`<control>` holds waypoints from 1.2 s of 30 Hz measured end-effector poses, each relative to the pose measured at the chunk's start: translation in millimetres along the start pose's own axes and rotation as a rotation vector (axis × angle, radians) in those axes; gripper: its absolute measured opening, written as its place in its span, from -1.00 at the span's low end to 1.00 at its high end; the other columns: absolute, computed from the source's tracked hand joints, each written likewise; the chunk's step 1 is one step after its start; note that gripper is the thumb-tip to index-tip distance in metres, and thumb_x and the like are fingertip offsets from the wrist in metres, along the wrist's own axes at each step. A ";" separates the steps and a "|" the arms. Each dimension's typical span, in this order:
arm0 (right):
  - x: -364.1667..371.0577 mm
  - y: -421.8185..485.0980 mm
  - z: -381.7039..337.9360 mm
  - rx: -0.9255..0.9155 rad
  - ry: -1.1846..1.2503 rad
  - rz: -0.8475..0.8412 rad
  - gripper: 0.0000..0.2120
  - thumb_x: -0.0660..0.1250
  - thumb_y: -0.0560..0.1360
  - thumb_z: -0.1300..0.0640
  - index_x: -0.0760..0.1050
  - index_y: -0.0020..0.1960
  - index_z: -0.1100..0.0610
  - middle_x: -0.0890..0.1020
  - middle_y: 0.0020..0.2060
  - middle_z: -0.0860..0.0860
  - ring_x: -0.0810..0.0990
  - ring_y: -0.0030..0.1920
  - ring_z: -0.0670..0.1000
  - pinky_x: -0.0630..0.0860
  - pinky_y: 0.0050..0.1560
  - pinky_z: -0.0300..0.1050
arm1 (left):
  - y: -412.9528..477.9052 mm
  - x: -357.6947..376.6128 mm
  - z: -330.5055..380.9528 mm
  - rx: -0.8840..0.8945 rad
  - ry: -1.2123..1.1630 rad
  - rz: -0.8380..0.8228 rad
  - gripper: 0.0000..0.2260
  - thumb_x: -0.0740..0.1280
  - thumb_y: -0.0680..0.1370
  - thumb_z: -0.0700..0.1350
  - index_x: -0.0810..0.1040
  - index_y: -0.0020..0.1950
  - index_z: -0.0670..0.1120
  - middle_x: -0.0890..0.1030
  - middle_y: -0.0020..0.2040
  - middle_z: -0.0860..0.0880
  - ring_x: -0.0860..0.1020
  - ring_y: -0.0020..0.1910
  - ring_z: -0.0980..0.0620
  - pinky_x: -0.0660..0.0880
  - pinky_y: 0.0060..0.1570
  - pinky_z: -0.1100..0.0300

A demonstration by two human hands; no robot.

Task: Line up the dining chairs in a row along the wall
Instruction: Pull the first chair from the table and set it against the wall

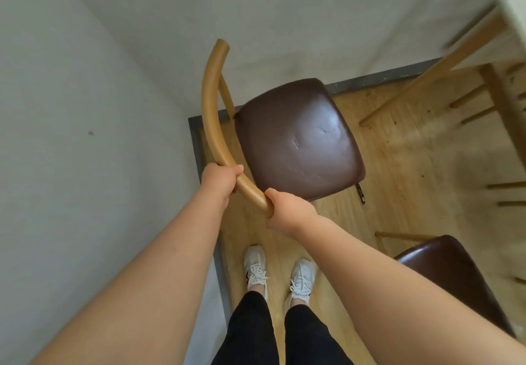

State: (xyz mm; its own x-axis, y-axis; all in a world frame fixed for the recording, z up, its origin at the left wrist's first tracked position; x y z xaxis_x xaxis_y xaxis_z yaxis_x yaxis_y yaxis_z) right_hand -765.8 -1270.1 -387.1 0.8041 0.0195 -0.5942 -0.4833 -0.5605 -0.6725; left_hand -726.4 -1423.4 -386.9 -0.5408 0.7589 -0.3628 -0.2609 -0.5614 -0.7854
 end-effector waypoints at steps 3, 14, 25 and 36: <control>3.8 12.9 -32.7 -0.032 -0.025 -0.008 -0.79 0.28 0.42 0.18 0.29 -0.04 -0.02 0.50 -0.20 -0.05 0.52 -0.18 0.10 0.36 -0.31 -0.10 | 11.4 -29.9 6.3 0.012 0.005 0.041 -0.62 0.41 0.52 -0.10 0.46 0.28 -0.20 0.59 0.10 -0.16 0.60 0.05 -0.16 0.55 0.15 -0.13; 26.3 49.7 -131.3 -0.117 -0.142 -0.067 -0.68 0.37 0.47 0.01 0.31 0.10 0.06 0.50 -0.17 -0.03 0.50 -0.23 0.09 0.36 -0.26 -0.03 | 48.9 -121.1 17.8 -0.011 0.032 0.166 -0.72 0.37 0.55 -0.11 0.47 0.21 -0.17 0.58 0.11 -0.17 0.59 0.07 -0.19 0.54 0.16 -0.11; 45.3 63.4 -171.9 -0.147 -0.164 -0.105 -0.60 0.36 0.51 0.00 0.31 0.25 0.10 0.54 -0.17 0.00 0.54 -0.24 0.07 0.40 -0.31 -0.05 | 62.1 -155.0 18.5 -0.010 0.042 0.199 -0.70 0.28 0.58 -0.21 0.42 0.32 -0.20 0.55 0.21 -0.20 0.54 0.16 -0.21 0.48 0.23 -0.09; 19.6 52.3 -152.8 -0.117 -0.105 -0.059 -0.57 0.16 0.59 -0.10 0.33 0.36 0.13 0.57 0.08 0.08 0.59 0.01 0.14 0.57 -0.04 0.05 | 35.7 -159.7 19.3 0.114 0.210 0.288 -0.65 0.22 0.57 -0.22 0.39 0.37 -0.12 0.55 0.20 -0.12 0.56 0.10 -0.16 0.52 0.00 0.03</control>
State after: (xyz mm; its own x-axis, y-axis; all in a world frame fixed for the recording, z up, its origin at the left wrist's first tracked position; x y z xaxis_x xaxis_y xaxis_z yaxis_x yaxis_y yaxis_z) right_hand -722.4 -1425.5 -366.5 0.7864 0.1377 -0.6021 -0.3878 -0.6487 -0.6548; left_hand -664.8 -1571.0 -347.3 -0.4320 0.6091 -0.6651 -0.2155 -0.7858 -0.5797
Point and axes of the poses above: each hand's wrist, its own y-axis towards the middle knuckle, its own x-axis out of the palm, z = x × y, the point moved 7 cm from there along y, towards the middle knuckle
